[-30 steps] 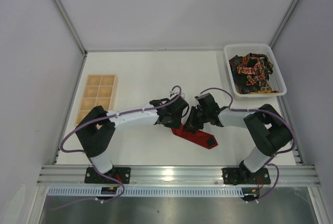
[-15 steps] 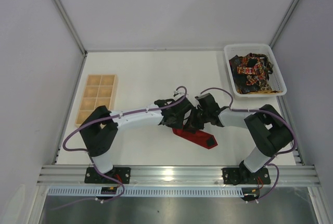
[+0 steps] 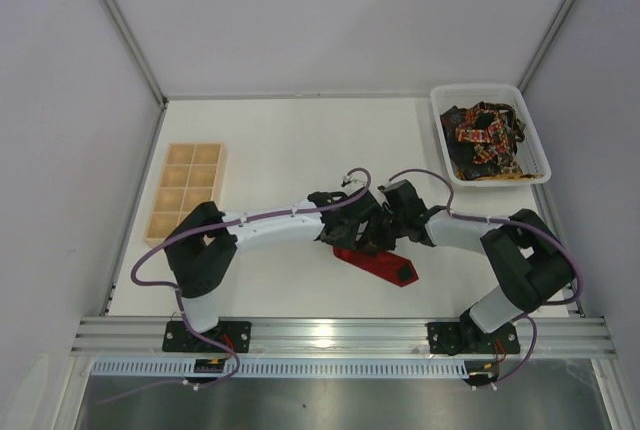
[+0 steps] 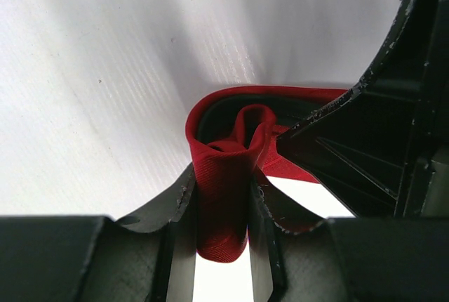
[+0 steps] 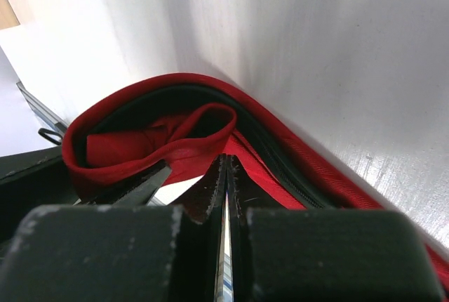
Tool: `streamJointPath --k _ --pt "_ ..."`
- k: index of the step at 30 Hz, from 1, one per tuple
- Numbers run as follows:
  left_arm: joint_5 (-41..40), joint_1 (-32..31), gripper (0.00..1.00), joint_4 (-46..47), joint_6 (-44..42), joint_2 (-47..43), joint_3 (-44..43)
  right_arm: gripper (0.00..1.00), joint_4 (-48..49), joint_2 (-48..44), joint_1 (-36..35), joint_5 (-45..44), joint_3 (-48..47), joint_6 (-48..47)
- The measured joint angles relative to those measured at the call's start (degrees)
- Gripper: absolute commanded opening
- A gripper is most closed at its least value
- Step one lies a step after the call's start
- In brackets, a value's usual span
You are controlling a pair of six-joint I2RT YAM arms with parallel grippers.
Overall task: Roll the ties
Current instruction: Roll the tie
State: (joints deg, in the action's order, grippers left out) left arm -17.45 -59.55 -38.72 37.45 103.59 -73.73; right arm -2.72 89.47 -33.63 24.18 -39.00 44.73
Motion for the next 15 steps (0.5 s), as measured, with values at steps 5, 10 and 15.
streamJointPath --k 5,10,15 --pt "-0.4 -0.5 0.00 -0.7 0.0 0.4 -0.7 0.03 0.2 0.0 0.0 0.0 0.6 0.1" --pt "-0.5 -1.0 0.00 -1.4 0.0 0.5 -1.0 0.03 1.4 0.0 0.0 0.1 0.7 0.3" --pt "-0.6 -1.4 0.00 -1.9 0.0 0.9 -1.9 0.03 3.5 0.9 0.1 0.6 0.7 0.9"
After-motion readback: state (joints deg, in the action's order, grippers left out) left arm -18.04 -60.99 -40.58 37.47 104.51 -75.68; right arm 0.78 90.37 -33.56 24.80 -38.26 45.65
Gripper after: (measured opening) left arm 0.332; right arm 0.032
